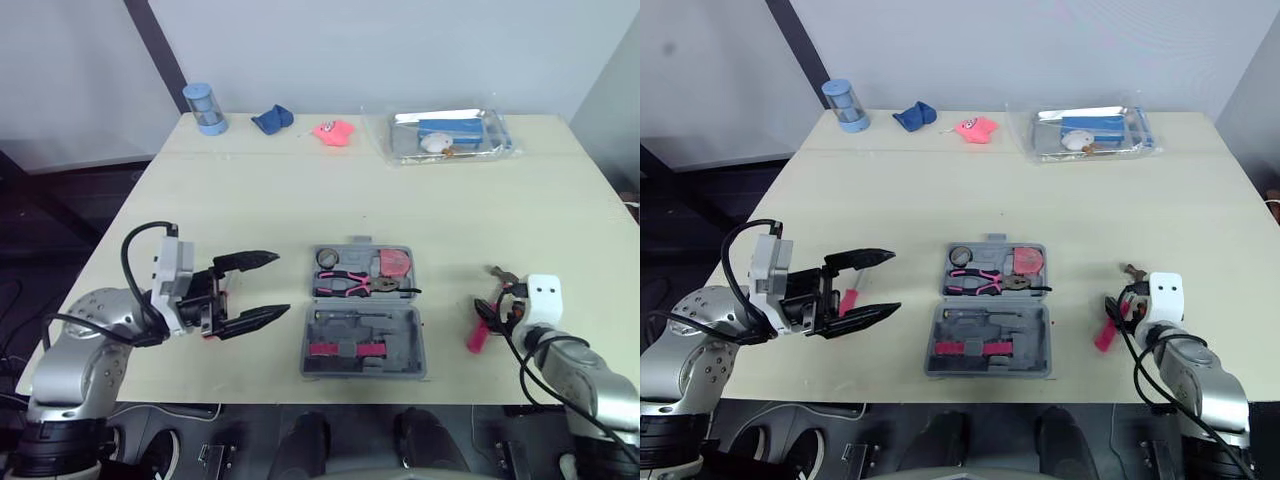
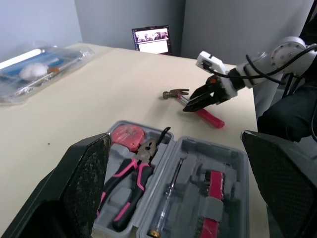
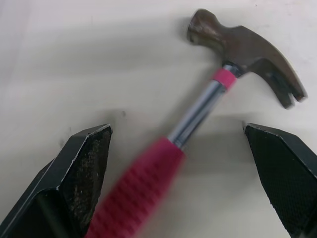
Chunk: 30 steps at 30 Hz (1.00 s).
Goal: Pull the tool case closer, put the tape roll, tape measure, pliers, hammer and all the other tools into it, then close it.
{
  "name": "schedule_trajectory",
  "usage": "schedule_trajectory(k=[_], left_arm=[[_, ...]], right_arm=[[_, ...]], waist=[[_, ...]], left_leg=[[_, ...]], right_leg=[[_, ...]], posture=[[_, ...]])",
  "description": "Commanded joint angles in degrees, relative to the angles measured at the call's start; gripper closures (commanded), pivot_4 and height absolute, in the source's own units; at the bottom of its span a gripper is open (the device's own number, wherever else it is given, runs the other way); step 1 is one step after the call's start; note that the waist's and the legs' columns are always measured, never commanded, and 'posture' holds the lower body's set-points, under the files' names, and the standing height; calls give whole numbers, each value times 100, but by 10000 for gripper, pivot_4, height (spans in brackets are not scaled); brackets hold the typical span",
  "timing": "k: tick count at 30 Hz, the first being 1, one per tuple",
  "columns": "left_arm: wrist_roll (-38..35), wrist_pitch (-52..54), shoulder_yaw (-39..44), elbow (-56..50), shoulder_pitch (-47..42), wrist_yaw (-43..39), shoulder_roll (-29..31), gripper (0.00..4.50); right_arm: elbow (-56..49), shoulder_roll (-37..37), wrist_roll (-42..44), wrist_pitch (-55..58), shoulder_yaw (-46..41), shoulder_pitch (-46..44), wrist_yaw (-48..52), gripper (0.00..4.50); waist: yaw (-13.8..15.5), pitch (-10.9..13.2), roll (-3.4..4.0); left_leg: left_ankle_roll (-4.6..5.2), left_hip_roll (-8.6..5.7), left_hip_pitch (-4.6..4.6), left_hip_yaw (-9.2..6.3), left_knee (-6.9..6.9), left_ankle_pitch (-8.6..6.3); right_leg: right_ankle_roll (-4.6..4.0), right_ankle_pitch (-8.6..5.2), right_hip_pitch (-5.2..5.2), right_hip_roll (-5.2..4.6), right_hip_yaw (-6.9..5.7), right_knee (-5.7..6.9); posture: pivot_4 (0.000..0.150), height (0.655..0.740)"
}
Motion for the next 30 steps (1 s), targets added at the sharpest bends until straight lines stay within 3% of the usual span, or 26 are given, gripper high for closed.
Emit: schedule_trajectory(k=[1,4,8,10,11,12,30], left_arm=[[-78,21,13,-168,-89,27,27,583],[-63,29,-16,-155,-139,28,20,0],[-53,21,-41,-149,-159,31,3,0],[-57,16,-56,-151,-158,40,0,0],[-60,18,-64,-158,-155,46,-2,0],[-66,23,-68,-164,-152,47,-3,0],[-263,100,32,-394,66,-194,159,0]], right_arm=[[47,68,-78,-73,-86,-173,-215,0],[230,127,-165,-133,-82,-267,-357,8494],[317,150,-248,-227,-124,-262,-476,29558],[319,158,-245,-248,-142,-252,-491,36633],[307,150,-236,-243,-140,-239,-479,42702],[269,131,-229,-225,-121,-210,-450,44640],[-1980,-97,501,1074,387,1394,240,44640]], waist=[[2,0,1],[3,0,0],[-11,0,1],[-12,0,1],[-10,0,1],[-5,-1,-1],[6,0,-1]], left_leg=[[0,0,-1,1,0,0],[0,0,-6,0,-2,0],[0,0,-4,0,-2,0],[0,0,-4,1,-3,0],[0,0,-4,1,-3,0],[0,0,-4,1,-3,0],[0,3,-4,0,-7,0]], right_leg=[[0,0,-1,0,0,-1],[0,0,-6,0,0,-2],[0,0,-6,0,0,0],[0,0,-6,1,1,0],[0,0,-6,1,1,1],[0,0,-6,1,1,1],[-1,-1,-7,2,0,-2]], posture=[[1500,7400],[1500,7400],[1500,7400],[1500,7400],[1500,7400],[1500,7400],[1500,7400]])
